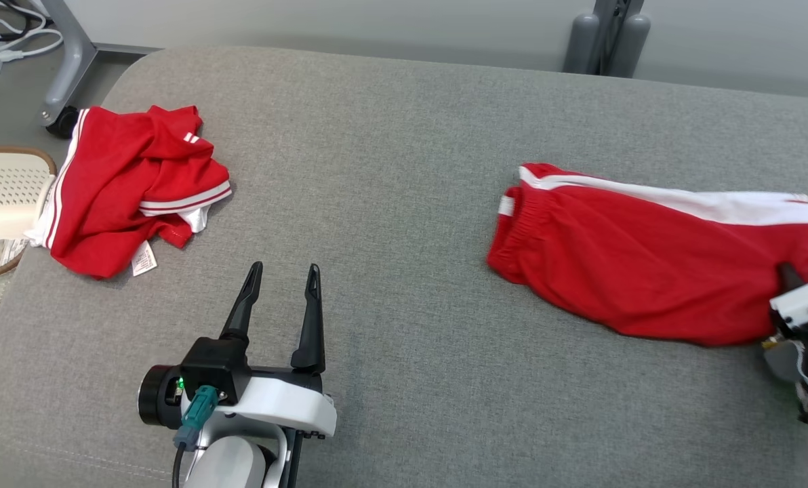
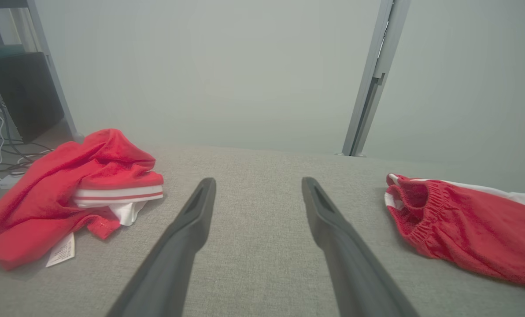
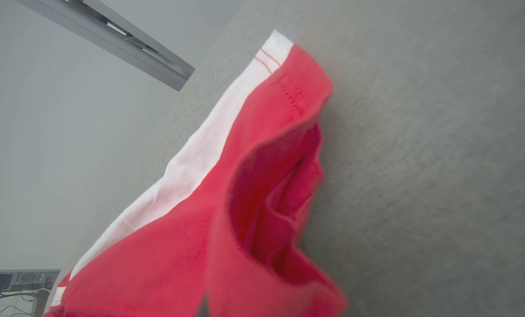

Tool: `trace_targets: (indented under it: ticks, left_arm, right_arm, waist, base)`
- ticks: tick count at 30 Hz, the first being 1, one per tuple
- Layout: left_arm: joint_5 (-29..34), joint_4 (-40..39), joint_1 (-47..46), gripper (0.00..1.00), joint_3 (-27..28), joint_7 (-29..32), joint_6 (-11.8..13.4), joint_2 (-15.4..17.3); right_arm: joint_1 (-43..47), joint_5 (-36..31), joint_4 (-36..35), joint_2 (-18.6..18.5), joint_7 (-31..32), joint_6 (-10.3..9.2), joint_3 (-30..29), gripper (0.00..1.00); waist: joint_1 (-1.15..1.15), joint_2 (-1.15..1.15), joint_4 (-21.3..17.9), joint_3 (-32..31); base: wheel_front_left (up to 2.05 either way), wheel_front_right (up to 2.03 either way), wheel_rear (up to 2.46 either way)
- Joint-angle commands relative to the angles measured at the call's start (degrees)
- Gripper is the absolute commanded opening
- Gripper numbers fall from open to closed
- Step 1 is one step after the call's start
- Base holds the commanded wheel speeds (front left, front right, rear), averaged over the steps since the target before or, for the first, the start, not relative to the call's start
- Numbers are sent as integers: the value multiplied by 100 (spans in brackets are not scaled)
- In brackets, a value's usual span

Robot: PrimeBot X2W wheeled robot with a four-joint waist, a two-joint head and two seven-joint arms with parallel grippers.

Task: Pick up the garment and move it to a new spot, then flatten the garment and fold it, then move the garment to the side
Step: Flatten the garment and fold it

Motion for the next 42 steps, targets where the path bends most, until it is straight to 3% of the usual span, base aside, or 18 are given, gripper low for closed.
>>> trace_targets:
  ticks: [1,7,14,33,42]
  left_arm:
    - [42,16,59,100,34,-9,-46,24]
    - [57,33,44,100,36,-9,-63,24]
    - [74,88,104,100,73,-9,-94,24]
    - [-82,361,409,100,119,-9,-168,24]
    - [-167,334,399,100,85,-9,-148,24]
  right_arm:
    - [106,-32,44,-132,-83,0,-50,0]
    - [205,-313,284,-424,-362,0,-43,0]
    - [8,-840,416,-479,-730,0,225,0]
    - [-137,-1885,-406,404,-551,0,1065,0]
    - [-33,-2434,-599,708,-265,0,1128,0]
  waist:
    - [0,0,-32,-30]
    - [0,0,-58,-38]
    - [0,0,-55,-124]
    - [0,0,173,-604]
    - [0,0,376,-528]
  base:
    - [0,0,0]
    - [0,0,0]
    - [0,0,0]
    - [0,0,0]
    - [0,0,0]
